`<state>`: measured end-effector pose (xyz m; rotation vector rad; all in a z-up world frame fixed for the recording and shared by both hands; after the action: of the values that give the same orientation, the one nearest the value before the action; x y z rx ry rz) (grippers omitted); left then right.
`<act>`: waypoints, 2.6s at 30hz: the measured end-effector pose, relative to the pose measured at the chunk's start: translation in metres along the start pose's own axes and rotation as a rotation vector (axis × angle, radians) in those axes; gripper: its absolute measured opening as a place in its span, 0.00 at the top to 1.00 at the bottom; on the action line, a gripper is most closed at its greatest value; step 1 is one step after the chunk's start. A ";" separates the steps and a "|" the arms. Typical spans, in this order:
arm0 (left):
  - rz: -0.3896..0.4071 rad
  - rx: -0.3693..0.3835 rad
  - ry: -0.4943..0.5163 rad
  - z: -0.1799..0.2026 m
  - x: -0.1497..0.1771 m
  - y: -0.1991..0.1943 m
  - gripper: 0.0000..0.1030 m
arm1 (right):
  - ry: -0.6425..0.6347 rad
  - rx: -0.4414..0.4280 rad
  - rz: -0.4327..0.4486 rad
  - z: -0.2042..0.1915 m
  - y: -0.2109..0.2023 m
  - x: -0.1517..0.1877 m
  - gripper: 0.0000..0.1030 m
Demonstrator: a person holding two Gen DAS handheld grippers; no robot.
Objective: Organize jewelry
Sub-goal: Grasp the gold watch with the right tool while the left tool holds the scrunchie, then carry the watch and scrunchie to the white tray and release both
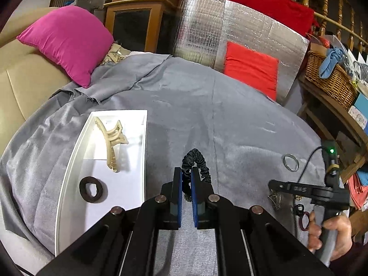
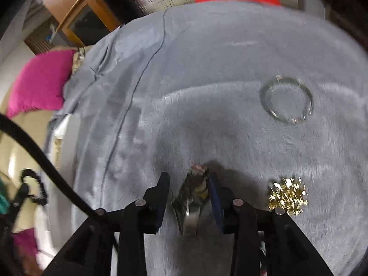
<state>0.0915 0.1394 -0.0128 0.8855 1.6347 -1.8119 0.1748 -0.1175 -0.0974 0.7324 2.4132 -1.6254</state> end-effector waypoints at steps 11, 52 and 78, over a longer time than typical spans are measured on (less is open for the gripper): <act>0.029 -0.028 -0.055 -0.035 0.002 -0.016 0.93 | 0.001 0.029 0.078 -0.006 -0.015 0.001 0.86; -0.206 0.029 -0.238 -0.114 0.082 0.004 0.93 | -0.293 -0.329 -0.006 -0.264 0.012 0.055 0.86; -0.038 -0.026 -0.077 -0.076 0.046 -0.001 0.67 | -0.124 -0.315 0.042 -0.109 -0.052 0.014 0.78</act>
<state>0.0705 0.2168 -0.0512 0.7689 1.6340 -1.8228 0.1550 -0.0299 -0.0148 0.6038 2.4623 -1.1952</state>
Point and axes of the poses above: each gripper's, at about its wrist camera, not at the fingertips, and y roughly the way its jaws point, z to its right, x to its underside, the point moved 3 cm from there along y, roughly the way its jaws point, and after that the axes turned 11 degrees about y, right-handed, at the moved point
